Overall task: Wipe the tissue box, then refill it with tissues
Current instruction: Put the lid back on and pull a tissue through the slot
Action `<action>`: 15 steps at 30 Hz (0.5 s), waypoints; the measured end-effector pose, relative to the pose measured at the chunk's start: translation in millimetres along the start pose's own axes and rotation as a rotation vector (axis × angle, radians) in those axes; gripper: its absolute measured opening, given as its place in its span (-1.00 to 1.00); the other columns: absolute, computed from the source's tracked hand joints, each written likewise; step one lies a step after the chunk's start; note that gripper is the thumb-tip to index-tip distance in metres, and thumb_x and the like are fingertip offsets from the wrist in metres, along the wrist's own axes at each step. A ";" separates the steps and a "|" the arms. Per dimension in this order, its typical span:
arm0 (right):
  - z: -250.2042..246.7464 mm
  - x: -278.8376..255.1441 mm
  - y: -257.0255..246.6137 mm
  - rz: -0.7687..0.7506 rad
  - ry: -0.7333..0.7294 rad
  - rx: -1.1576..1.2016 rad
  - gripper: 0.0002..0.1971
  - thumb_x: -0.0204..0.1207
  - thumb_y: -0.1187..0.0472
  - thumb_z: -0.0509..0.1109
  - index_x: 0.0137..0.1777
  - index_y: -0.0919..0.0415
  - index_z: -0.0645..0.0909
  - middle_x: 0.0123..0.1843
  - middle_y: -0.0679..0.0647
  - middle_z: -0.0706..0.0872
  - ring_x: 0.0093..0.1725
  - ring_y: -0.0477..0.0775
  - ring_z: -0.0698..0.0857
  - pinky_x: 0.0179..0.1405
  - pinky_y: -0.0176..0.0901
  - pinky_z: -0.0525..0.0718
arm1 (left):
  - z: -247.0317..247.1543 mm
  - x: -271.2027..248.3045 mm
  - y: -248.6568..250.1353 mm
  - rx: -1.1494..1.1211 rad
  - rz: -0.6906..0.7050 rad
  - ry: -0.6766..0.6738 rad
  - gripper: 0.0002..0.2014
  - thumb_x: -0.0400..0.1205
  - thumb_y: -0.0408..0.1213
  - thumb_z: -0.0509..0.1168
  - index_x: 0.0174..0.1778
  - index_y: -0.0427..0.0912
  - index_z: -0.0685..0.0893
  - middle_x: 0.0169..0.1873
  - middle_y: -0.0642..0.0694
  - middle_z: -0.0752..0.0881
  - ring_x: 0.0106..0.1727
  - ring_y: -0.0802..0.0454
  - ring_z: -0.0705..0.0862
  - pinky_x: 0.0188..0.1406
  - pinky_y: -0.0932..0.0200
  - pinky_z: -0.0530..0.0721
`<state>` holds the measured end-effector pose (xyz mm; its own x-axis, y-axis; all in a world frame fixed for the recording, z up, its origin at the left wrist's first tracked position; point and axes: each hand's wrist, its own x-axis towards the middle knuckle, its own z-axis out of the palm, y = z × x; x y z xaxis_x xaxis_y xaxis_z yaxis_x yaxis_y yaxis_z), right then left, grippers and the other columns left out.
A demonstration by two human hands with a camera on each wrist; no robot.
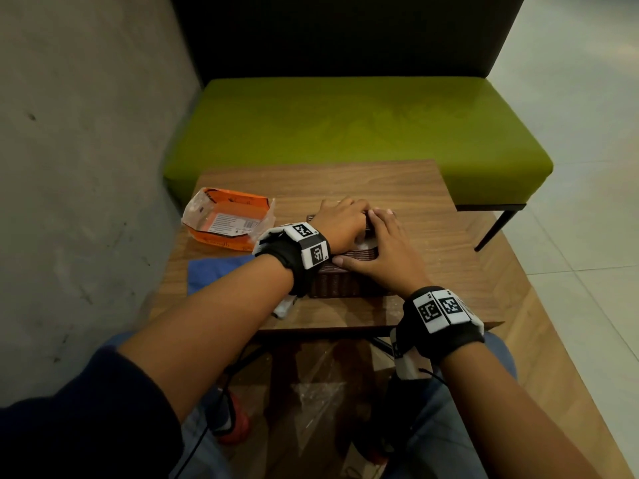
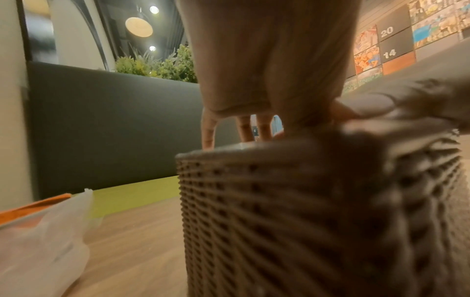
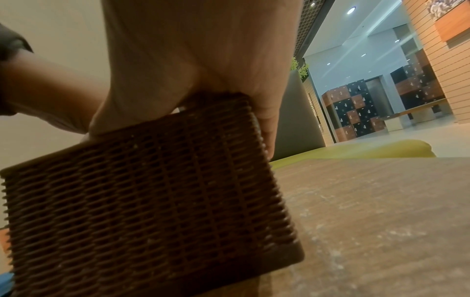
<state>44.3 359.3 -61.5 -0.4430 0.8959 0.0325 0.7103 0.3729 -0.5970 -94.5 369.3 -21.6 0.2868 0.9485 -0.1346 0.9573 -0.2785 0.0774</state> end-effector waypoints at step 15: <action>0.6 -1.0 2.2 -0.007 0.030 0.019 0.11 0.25 -0.36 0.50 0.67 0.19 0.13 0.71 -0.03 0.11 0.71 -0.04 -0.05 0.63 -0.01 0.15 | 27.3 -24.5 -23.4 -0.540 -0.045 0.316 -0.86 0.42 -0.15 0.48 -0.17 -0.03 0.70 0.33 -0.05 0.49 0.31 0.01 0.51 0.31 -0.26 0.47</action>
<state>46.0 359.1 -63.3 -0.4307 0.9004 0.0608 0.6969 0.3747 -0.6115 -123.0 348.5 -47.1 0.1429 0.9794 0.1428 0.7912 -0.1997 0.5781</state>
